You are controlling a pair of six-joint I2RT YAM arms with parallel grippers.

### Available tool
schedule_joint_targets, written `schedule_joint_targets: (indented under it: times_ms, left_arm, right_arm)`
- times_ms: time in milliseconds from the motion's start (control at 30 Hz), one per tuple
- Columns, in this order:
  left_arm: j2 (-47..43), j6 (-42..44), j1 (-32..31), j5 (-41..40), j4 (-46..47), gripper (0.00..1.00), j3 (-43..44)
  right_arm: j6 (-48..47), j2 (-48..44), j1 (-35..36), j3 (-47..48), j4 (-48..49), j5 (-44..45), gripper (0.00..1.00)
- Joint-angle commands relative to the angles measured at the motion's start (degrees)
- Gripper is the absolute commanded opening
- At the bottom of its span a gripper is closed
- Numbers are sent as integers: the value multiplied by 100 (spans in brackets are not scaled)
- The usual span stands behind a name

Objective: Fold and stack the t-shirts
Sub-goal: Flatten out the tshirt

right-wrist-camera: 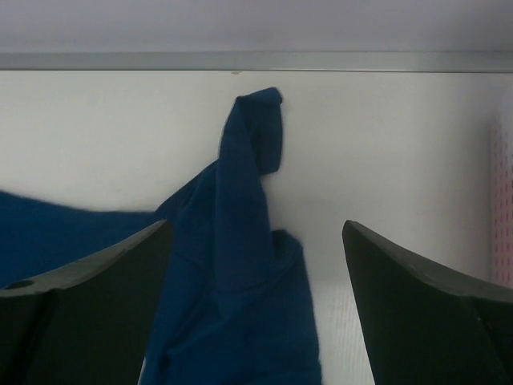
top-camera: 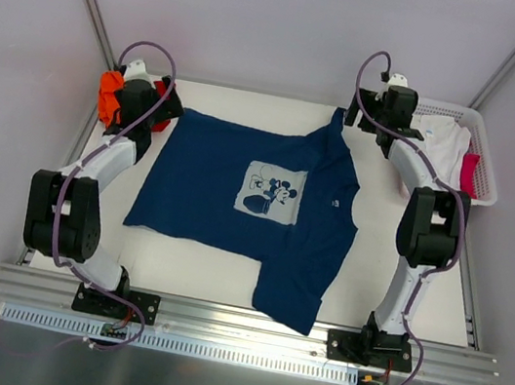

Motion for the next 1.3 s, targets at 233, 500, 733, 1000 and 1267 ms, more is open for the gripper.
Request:
schedule_joint_targets:
  times_ms: [233, 500, 733, 1000, 1267]
  left_arm:
    - [-1109, -436, -482, -32, -242, 99, -1081]
    - [-1530, -532, -597, 29, -541, 99, -1398]
    - [-1830, -576, -615, 91, -840, 99, -1398]
    - [-1742, -550, -615, 161, -1007, 99, -1275]
    - [-1707, -515, -615, 276, -1130, 99, -1073]
  right_arm:
    - [588, -2792, 1143, -2423, -865, 114, 89]
    - [1229, -4532, 1846, -4113, -1357, 455, 89]
    - [1686, -5271, 2513, -5150, -1658, 948, 89]
    - [2310, -5228, 3287, -5809, -1526, 1282, 89]
    - [2671, -4447, 3516, -6337, -841, 1098, 89]
